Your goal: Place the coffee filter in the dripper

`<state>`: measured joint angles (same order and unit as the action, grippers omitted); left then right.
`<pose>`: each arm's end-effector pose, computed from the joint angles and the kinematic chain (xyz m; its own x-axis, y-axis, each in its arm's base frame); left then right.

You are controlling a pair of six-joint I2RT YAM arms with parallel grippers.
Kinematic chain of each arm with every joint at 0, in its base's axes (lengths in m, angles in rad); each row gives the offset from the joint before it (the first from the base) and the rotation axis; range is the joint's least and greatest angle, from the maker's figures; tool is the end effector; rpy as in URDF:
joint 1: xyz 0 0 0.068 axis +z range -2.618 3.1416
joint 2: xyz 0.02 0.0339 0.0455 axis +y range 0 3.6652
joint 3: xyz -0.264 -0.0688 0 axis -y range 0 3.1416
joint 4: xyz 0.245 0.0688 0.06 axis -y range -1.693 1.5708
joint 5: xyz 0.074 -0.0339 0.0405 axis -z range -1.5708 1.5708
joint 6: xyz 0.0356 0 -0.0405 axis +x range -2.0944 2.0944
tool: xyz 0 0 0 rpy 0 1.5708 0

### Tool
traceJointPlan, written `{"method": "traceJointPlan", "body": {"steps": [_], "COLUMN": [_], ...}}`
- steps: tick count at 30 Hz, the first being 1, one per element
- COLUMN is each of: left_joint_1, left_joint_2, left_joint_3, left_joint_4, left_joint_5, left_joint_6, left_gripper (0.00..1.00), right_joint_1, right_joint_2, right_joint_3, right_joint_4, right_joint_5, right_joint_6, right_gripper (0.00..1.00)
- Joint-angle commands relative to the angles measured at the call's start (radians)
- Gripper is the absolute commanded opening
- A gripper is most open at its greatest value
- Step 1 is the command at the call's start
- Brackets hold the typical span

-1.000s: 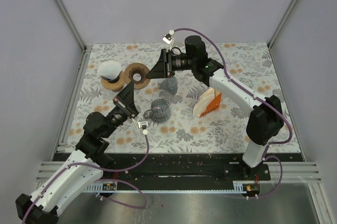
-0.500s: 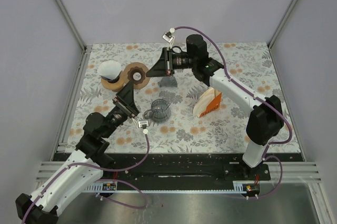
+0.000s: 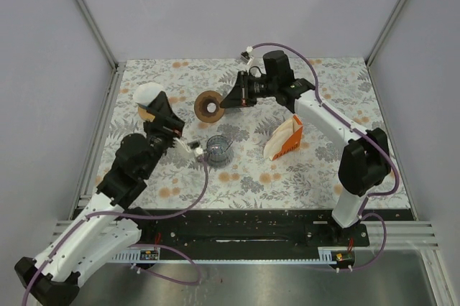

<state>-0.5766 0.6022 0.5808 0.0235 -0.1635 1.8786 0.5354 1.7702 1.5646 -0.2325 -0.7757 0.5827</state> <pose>0.1354 -0.0812 0.3180 0.3820 0.8732 0.3026 -0.1233 -0.2764 0.9531 0.3437 0.2329 0.3388 -0.8052 -0.0208 -0.5927 -0.5587 0.3617 0.7463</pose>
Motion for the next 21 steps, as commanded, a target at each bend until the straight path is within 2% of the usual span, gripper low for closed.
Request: {"method": "traceJointPlan", "body": {"steps": [1,3,5,8,10,15,21], "left_joint_1": [-0.002,0.000,0.004,0.014,0.018,0.032,0.130], "left_joint_2": [0.149,0.270,0.382,0.536,0.596,0.669,0.694], "left_joint_3": [0.291,0.475,0.647,0.856,0.919,0.958,0.875], "left_joint_4": [-0.329,-0.581,-0.794,-1.057,-1.154,-1.218,-1.169], "left_joint_5": [-0.272,-0.320,-0.300,-0.168,-0.078,0.135,0.363], "left_joint_6": [-0.458,-0.736,-1.009,-1.292,-1.451,-1.687,-1.788], "left_gripper": [0.92,0.92,0.92,0.91,0.89,0.86,0.85], "right_joint_1": [-0.003,-0.003,-0.002,-0.002,-0.002,-0.002,-0.002], "right_joint_2": [0.020,0.034,0.038,0.051,0.067,0.109,0.169], "right_joint_3": [0.000,-0.012,-0.038,-0.070,-0.078,-0.078,-0.054], "right_joint_4": [-0.125,-0.155,-0.156,-0.159,-0.168,-0.203,-0.263], "right_joint_5": [-0.045,-0.063,-0.100,-0.158,-0.181,-0.206,-0.220], "right_joint_6": [-0.106,-0.127,-0.129,-0.129,-0.135,-0.168,-0.213], "right_gripper": [0.00,0.00,0.00,0.00,0.00,0.00,0.00]}}
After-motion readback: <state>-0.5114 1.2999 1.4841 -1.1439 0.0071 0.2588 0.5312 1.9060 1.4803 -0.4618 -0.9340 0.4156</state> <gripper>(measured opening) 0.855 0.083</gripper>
